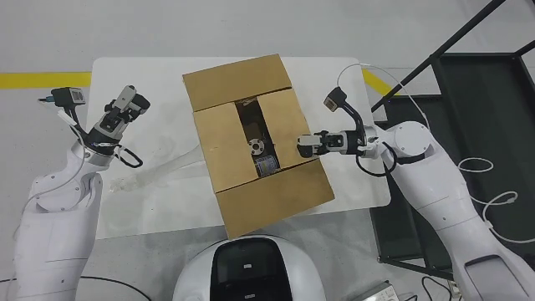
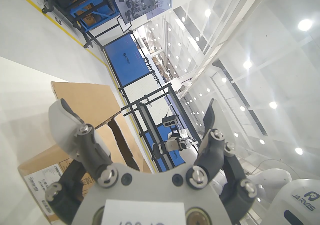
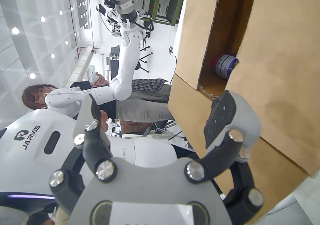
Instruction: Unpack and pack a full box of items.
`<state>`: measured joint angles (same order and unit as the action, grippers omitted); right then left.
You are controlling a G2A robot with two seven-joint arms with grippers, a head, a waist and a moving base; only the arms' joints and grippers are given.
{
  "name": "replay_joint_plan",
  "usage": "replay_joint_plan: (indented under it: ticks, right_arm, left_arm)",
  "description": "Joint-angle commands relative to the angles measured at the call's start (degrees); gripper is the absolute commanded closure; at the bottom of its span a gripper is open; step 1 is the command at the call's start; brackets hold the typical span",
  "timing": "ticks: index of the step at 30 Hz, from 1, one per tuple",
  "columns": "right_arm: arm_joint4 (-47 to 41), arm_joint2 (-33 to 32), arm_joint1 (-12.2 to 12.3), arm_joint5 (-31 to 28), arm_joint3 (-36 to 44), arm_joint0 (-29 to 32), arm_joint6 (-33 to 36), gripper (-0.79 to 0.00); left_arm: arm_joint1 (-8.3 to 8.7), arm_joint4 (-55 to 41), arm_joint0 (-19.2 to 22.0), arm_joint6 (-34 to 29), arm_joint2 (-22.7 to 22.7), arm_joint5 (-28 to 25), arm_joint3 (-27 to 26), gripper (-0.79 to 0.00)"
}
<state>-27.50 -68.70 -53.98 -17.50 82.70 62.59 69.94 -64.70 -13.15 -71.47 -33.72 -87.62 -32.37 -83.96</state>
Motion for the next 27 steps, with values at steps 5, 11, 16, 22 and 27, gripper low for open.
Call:
replay_joint_plan:
  ticks: [5,11,16,22,27]
  right_arm:
    - [0.0,0.0,0.0,0.0,0.0,0.0,0.0,-0.785]
    - [0.0,0.0,0.0,0.1,0.2,0.0,-0.4,-0.785]
    - [2.3,2.8,-0.8,6.2,2.8,-2.5,-4.7,-0.785]
    - [6.3,11.4,-2.9,11.4,2.0,-9.3,-4.2,-0.785]
    - [4.1,16.7,-5.0,10.0,-2.8,-13.0,-3.9,-0.785]
  left_arm:
    - [0.0,0.0,0.0,0.0,0.0,0.0,0.0,-0.785]
    - [0.0,0.0,0.0,0.0,0.0,0.0,0.0,-0.785]
    - [0.0,0.0,0.0,0.0,0.0,0.0,0.0,-0.785]
    - [0.0,0.0,0.0,0.0,0.0,0.0,0.0,-0.785]
    - [0.0,0.0,0.0,0.0,0.0,0.0,0.0,-0.785]
